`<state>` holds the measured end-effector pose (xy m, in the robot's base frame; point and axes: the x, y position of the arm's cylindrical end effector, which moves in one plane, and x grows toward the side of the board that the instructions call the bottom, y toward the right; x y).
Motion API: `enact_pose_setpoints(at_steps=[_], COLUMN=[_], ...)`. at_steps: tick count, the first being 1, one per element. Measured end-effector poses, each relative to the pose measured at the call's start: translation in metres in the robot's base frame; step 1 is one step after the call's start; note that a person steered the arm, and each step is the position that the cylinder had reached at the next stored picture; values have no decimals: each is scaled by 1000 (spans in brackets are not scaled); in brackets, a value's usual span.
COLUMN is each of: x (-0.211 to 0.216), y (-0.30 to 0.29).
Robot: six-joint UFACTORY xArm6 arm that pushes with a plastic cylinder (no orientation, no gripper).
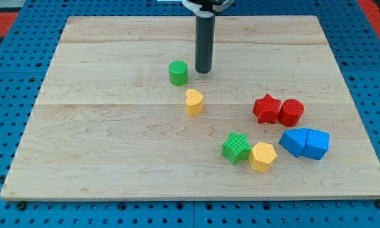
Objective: Slide yellow heart towards center
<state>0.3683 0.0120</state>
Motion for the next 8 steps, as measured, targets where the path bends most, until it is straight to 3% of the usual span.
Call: enact_pose_setpoints(at_steps=[1, 3, 5, 6, 8], x=[44, 73, 113, 120, 169], y=[16, -16, -117, -70, -36])
